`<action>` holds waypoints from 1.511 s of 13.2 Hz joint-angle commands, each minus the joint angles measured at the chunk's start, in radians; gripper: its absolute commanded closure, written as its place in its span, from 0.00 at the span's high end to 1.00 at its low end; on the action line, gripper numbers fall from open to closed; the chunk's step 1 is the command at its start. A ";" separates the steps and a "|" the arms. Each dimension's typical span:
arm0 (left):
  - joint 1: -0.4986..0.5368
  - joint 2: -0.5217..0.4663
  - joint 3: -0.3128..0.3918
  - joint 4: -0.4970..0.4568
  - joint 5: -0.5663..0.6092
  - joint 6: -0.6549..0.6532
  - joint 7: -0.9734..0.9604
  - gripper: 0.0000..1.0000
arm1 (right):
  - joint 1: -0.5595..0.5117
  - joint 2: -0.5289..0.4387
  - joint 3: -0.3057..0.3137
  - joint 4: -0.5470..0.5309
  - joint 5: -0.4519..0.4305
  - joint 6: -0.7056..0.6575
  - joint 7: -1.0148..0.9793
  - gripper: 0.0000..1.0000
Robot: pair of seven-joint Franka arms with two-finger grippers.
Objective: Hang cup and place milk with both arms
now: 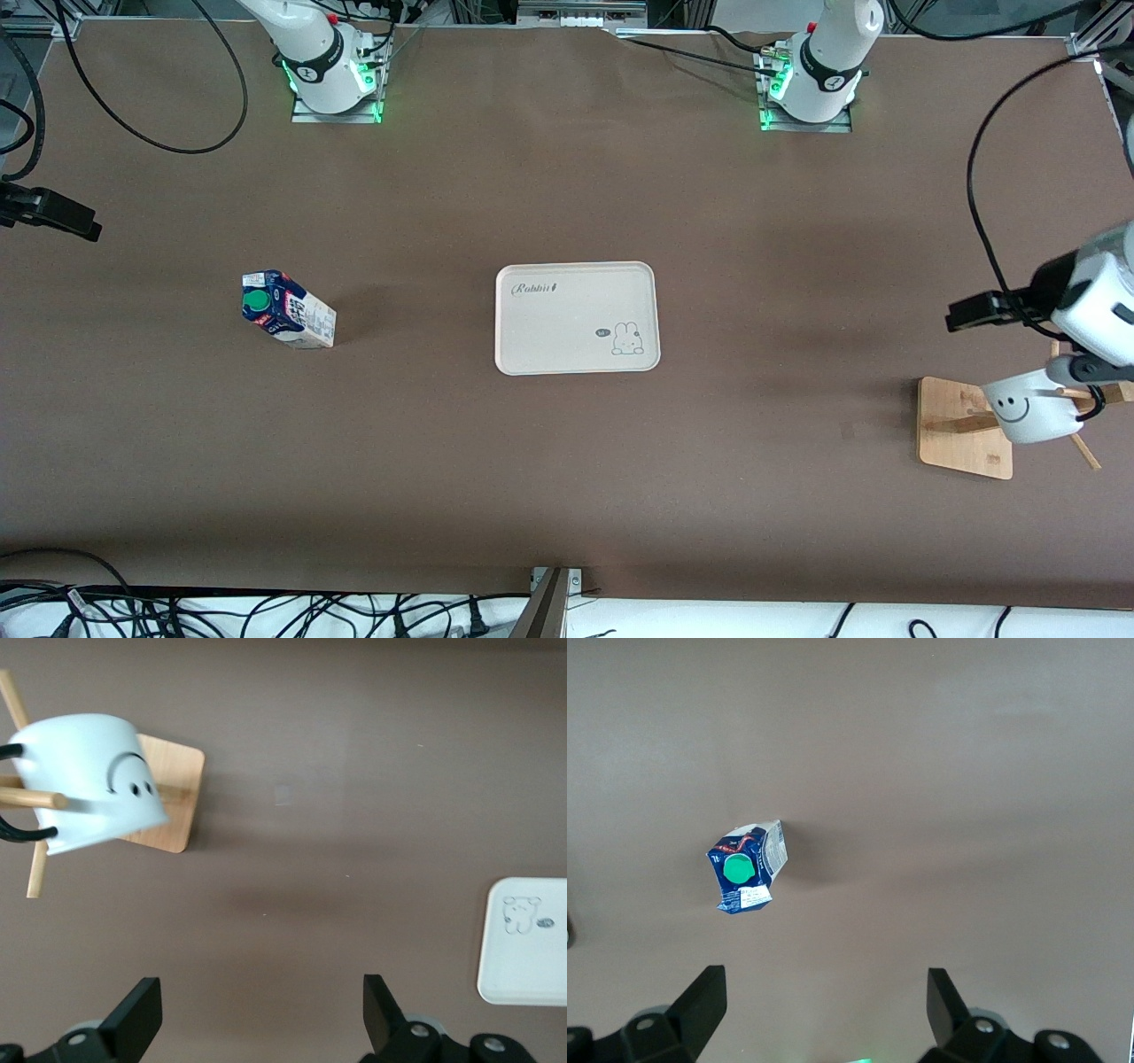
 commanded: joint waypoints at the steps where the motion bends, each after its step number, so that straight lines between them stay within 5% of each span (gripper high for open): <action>1: 0.017 -0.068 -0.019 -0.057 0.024 -0.005 0.128 1.00 | -0.008 -0.025 0.005 -0.031 0.011 0.014 -0.007 1.00; 3: 0.023 -0.080 -0.017 -0.100 0.022 0.004 0.152 1.00 | -0.006 -0.025 0.007 -0.029 0.011 0.015 -0.007 1.00; 7: 0.020 -0.287 -0.014 -0.422 0.021 0.148 0.156 1.00 | -0.008 -0.020 0.005 -0.029 0.016 0.015 -0.024 1.00; 11: -0.097 -0.377 0.132 -0.526 0.013 0.269 0.152 1.00 | -0.008 -0.016 0.005 -0.029 0.008 0.017 -0.036 1.00; 20: -0.094 -0.434 0.130 -0.577 0.012 0.302 0.150 1.00 | -0.009 -0.019 -0.012 -0.013 0.014 0.038 -0.111 1.00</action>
